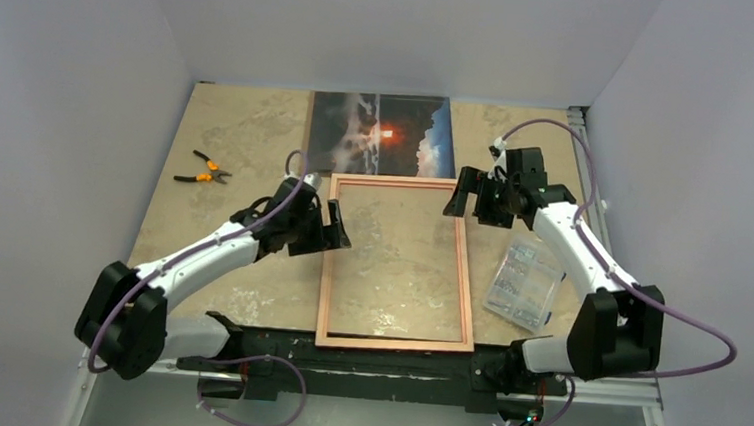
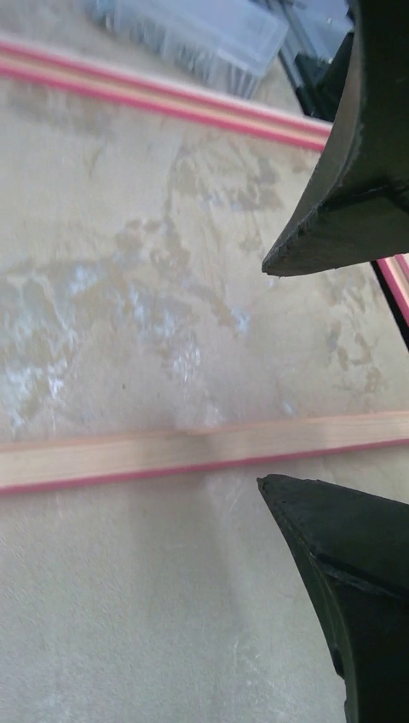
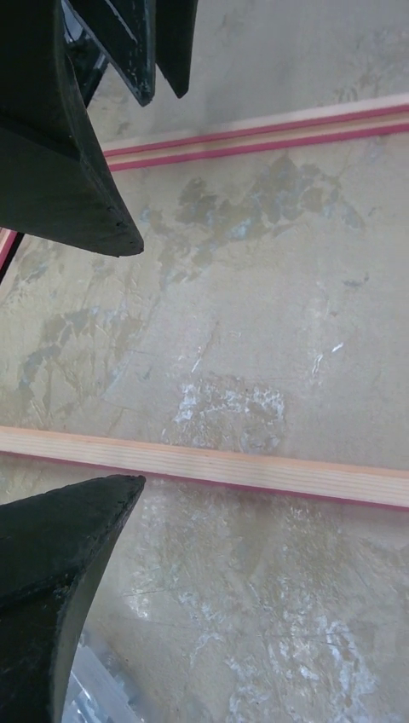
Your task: Put the photo into the frame
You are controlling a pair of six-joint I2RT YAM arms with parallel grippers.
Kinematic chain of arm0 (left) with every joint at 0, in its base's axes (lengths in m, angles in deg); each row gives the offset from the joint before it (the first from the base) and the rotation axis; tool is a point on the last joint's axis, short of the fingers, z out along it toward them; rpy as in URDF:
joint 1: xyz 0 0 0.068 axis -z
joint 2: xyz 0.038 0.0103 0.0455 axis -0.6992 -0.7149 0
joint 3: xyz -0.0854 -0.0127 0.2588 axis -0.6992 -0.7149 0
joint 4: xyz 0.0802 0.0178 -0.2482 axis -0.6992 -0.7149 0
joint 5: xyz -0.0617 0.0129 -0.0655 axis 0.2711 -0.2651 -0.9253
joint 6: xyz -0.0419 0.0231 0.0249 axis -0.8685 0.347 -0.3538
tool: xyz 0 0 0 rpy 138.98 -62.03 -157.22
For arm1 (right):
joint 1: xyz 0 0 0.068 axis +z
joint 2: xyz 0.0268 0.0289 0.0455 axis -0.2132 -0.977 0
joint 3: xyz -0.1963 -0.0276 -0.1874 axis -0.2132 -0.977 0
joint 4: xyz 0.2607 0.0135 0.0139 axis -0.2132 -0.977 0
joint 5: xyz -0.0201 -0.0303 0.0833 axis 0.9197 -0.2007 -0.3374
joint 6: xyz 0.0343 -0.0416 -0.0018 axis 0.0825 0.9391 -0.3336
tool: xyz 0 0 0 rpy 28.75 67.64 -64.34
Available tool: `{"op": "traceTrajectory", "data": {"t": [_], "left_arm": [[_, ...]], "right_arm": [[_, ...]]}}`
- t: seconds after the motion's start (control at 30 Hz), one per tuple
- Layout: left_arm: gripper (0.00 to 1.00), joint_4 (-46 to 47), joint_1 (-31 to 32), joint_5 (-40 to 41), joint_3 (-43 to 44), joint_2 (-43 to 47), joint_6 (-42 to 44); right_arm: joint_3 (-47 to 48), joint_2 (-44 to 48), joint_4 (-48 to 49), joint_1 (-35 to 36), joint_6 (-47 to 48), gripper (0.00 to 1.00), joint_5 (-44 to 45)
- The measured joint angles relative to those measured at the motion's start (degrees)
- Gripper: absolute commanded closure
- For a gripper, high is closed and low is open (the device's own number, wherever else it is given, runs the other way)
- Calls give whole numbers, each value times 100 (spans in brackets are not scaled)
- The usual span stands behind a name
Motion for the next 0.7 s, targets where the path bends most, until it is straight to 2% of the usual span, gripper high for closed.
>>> {"op": "traceTrajectory", "data": {"t": [0.17, 0.3, 0.5, 0.7], "left_arm": [[14, 175, -7, -273, -15, 815, 4], [9, 297, -74, -507, -15, 1047, 46], [2, 463, -492, -844, -15, 1191, 61], [0, 831, -1565, -1484, -15, 1154, -9]], "right_arm": [[-90, 601, 157, 0, -68, 1, -9], [-118, 656, 269, 0, -109, 1, -46], [-26, -85, 387, 0, -197, 3, -330], [557, -1014, 341, 0, -391, 3, -391]]}}
